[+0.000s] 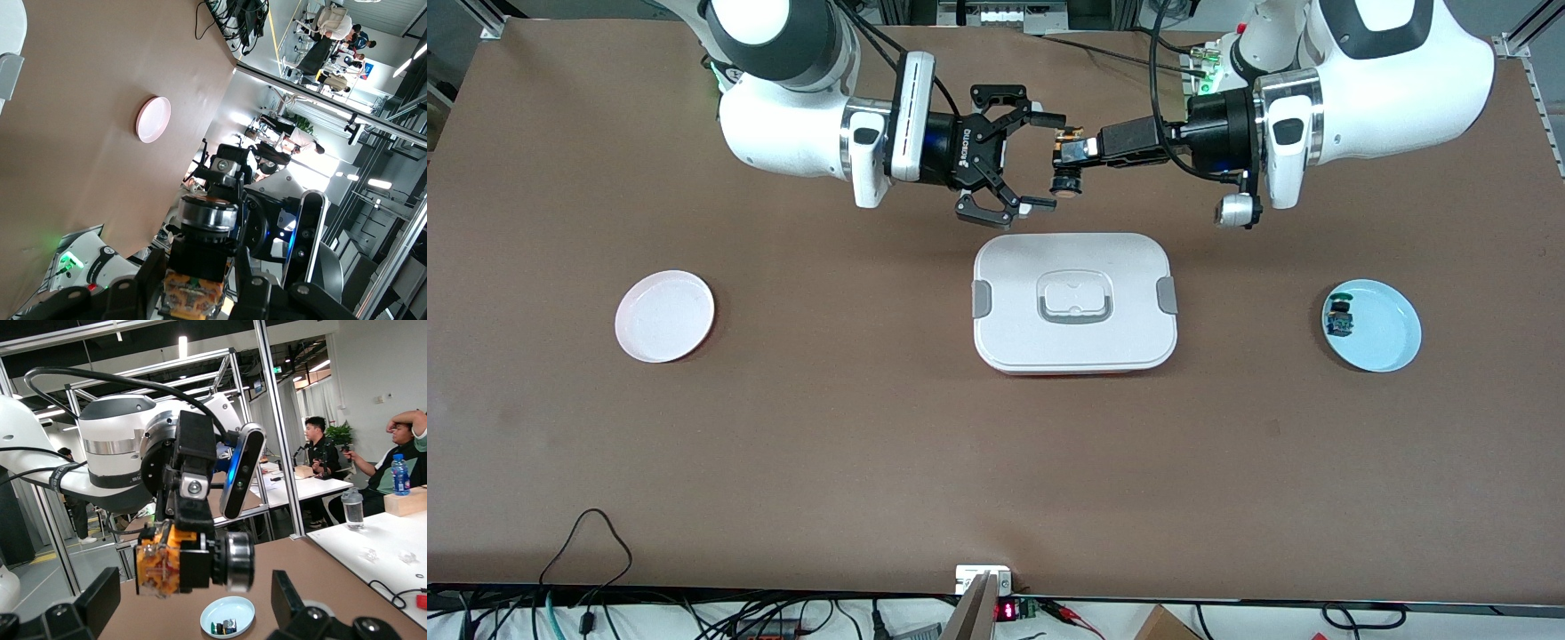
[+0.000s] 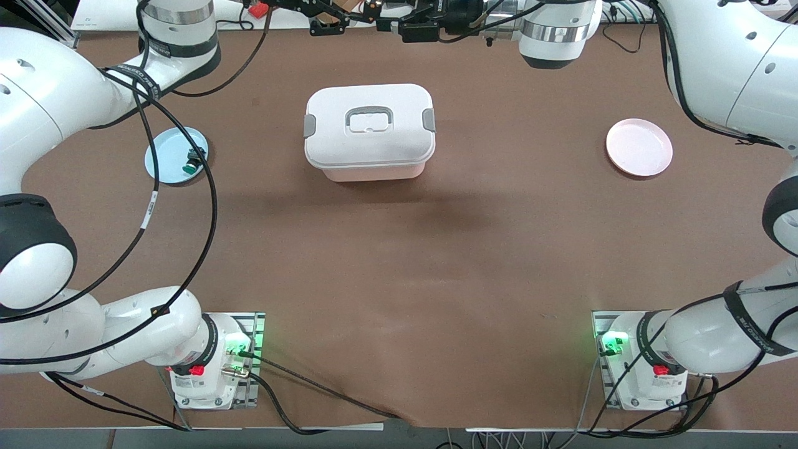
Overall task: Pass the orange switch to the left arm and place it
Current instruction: 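Grasp the switch with the left gripper while the right gripper opens, then move the left gripper's switch to the blue plate while the right gripper retracts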
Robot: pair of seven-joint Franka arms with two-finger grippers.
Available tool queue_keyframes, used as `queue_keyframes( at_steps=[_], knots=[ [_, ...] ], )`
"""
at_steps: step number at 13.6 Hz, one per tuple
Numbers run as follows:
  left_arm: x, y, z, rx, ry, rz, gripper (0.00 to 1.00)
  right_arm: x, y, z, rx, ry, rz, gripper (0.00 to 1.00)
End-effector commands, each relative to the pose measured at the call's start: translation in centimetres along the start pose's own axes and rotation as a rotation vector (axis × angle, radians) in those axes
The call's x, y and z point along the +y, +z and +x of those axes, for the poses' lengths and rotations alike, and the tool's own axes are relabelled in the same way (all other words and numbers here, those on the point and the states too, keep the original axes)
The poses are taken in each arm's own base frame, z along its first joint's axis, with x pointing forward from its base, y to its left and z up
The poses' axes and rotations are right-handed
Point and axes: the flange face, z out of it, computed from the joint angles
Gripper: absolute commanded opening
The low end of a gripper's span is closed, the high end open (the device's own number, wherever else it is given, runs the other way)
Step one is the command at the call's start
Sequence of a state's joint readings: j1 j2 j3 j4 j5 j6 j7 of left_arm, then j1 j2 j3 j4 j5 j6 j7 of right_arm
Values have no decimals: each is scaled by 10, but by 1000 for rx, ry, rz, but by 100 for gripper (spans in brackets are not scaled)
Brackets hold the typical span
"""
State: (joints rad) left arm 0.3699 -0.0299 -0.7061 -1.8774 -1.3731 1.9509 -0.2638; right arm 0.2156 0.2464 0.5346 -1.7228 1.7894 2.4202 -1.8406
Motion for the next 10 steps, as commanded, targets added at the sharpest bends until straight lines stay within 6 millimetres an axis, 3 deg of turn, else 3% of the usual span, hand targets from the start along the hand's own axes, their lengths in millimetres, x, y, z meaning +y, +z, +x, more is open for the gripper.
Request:
queue_keyframes(
  at_steps=[1, 3, 6, 10],
  knots=[
    [-15, -58, 21, -47, -7, 23, 1, -3, -16, -1, -18, 6, -61, 100],
    [-47, -124, 45, -69, -41, 51, 0, 11, -38, -13, -37, 15, -97, 100],
    [-113, -214, 64, -66, 30, 307, 0, 28, -63, -27, -50, 31, -120, 100],
    [-207, -308, 78, -101, 84, 690, 0, 57, -113, -34, -23, 39, -98, 100]
  ],
)
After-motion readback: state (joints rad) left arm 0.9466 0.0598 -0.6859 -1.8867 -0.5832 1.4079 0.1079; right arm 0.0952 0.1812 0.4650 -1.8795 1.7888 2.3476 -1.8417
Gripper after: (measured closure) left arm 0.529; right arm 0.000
